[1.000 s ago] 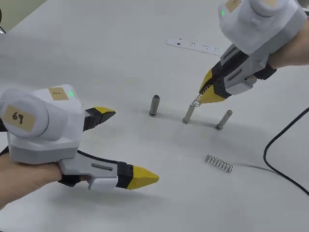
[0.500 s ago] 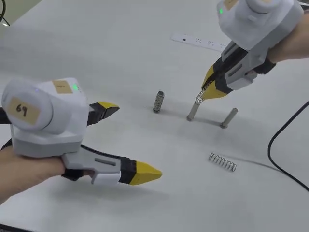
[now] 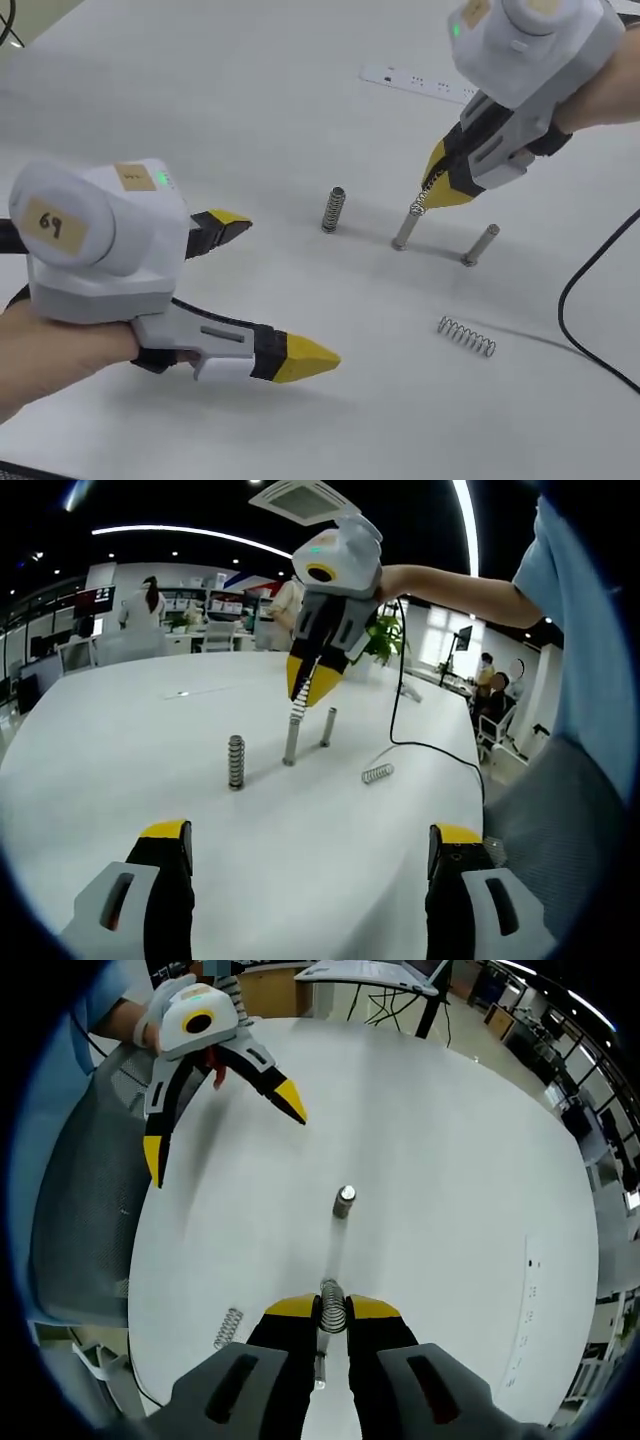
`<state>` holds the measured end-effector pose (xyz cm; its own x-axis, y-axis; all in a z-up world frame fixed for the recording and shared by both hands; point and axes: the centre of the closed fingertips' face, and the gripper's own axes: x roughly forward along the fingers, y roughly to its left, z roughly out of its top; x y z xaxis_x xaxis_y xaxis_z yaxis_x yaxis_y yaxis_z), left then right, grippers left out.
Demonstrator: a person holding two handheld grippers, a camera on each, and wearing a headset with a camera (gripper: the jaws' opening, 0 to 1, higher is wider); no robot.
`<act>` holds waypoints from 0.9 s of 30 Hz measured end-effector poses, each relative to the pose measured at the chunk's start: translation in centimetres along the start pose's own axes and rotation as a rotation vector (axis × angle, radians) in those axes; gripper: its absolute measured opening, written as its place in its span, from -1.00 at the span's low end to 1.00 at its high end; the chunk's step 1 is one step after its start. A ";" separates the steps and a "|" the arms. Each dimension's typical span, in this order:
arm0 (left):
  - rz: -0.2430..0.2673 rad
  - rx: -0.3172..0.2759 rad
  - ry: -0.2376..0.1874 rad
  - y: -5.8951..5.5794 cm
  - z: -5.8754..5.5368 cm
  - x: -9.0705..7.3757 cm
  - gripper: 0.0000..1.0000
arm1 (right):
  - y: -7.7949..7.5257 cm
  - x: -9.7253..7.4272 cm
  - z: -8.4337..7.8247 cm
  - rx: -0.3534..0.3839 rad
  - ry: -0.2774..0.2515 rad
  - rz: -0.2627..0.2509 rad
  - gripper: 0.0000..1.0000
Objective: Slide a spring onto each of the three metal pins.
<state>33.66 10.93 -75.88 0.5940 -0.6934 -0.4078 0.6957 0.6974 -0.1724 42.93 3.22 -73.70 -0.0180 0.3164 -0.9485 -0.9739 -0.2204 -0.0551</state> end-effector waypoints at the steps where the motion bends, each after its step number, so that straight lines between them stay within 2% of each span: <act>1: -0.001 0.000 0.000 0.0 0.0 0.0 0.92 | -0.1 0.1 0.0 0.001 0.001 0.000 -0.84; 16: 0.005 -0.009 0.008 0.2 -0.1 -0.1 0.95 | -0.3 1.3 -0.4 -0.007 0.020 0.020 -0.84; 27: 0.018 -0.016 -0.004 0.7 0.1 -0.2 0.96 | -0.4 2.0 -0.4 -0.013 0.029 0.028 -0.84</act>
<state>34.03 11.53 -75.76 0.6078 -0.6816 -0.4074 0.6786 0.7123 -0.1793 43.38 3.58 -75.74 -0.0381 0.2834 -0.9583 -0.9700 -0.2409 -0.0327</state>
